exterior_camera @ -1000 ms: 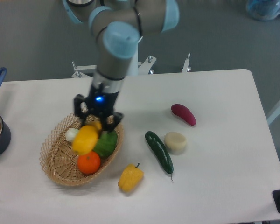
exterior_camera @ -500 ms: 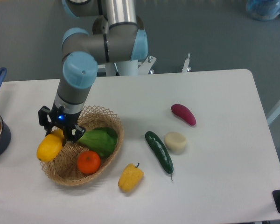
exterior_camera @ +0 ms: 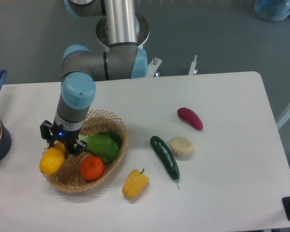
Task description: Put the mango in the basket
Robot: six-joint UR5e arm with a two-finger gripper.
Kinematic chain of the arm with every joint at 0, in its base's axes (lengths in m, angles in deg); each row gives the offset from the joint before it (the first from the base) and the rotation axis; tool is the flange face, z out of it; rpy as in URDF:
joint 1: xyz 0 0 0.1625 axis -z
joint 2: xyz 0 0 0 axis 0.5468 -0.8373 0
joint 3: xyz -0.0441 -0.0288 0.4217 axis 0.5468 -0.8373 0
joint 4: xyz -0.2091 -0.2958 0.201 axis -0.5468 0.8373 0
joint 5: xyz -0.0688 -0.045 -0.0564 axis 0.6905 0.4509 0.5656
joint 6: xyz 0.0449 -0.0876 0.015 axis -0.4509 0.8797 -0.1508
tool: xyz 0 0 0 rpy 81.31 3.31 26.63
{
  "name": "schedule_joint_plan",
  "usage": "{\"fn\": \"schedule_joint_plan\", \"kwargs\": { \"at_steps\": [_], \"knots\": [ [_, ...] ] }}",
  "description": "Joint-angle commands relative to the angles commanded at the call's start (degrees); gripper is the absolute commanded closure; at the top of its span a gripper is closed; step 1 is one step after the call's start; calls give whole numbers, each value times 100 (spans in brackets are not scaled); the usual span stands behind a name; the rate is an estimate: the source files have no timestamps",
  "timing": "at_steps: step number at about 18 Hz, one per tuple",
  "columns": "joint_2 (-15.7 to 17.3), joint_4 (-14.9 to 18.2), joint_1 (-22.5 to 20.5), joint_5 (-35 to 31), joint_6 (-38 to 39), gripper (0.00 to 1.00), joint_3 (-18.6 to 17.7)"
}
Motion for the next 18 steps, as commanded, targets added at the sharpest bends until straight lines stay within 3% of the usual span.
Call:
{"fn": "schedule_joint_plan", "kwargs": {
  "at_steps": [1,2,5,10,14,18],
  "knots": [
    [0,-9,0,-35,-131,6,0],
    [0,-9,0,-79,-246,0,-8],
    [35,-9,-9,-175,-299,0,53],
    [176,-9,-201,-1254,-404,0,439],
    [517,9,-1017,-1967,-940,0,476],
    [738,87,-2001,-2592,-2150,0,430]
  ]
}}
